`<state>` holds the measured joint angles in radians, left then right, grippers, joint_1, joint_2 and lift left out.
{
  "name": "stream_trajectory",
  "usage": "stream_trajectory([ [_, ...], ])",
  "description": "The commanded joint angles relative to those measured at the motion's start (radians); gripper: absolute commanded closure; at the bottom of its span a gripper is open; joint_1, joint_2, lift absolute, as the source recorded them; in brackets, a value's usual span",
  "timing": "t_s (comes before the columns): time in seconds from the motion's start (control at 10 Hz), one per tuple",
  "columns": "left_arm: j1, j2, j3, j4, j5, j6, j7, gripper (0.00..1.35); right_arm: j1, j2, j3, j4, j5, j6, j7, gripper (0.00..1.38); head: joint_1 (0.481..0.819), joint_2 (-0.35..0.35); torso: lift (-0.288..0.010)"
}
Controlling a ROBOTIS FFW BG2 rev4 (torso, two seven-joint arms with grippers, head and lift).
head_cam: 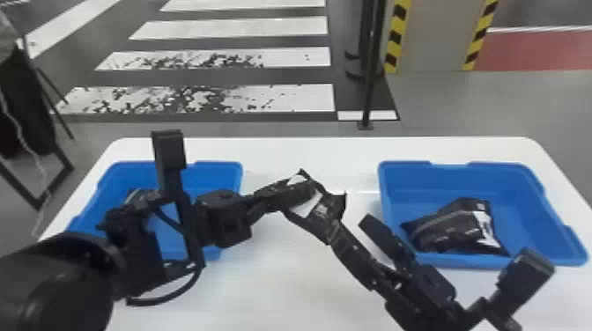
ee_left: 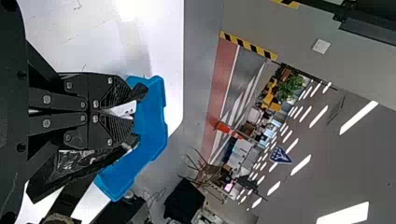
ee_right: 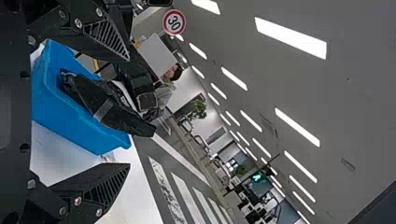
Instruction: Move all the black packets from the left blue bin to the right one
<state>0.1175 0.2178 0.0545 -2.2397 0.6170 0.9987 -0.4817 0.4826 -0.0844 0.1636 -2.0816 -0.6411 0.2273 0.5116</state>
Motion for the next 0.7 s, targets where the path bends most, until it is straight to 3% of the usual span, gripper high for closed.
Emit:
stream_trajectory([
  [0.0, -0.005, 0.000, -0.015, 0.000, 0.009, -0.002, 0.000, 1.21, -0.014, 0.000, 0.012, 0.019, -0.015, 0.016, 0.002, 0.28, 0.695, 0.068, -0.185],
  [0.1, -0.007, 0.000, -0.021, 0.000, 0.015, -0.002, 0.000, 1.21, -0.024, 0.000, 0.014, 0.026, -0.019, 0.023, 0.004, 0.39, 0.695, 0.068, -0.185],
  [0.4, -0.005, 0.000, -0.023, 0.000, 0.019, -0.002, 0.000, 1.21, -0.029, -0.002, 0.012, 0.053, -0.059, 0.023, 0.011, 1.25, 0.695, 0.068, -0.185],
  [0.6, -0.005, 0.000, -0.021, 0.000, 0.021, -0.007, 0.000, 1.21, -0.029, -0.002, 0.016, 0.061, -0.059, -0.009, 0.016, 1.27, 0.695, 0.063, -0.185],
])
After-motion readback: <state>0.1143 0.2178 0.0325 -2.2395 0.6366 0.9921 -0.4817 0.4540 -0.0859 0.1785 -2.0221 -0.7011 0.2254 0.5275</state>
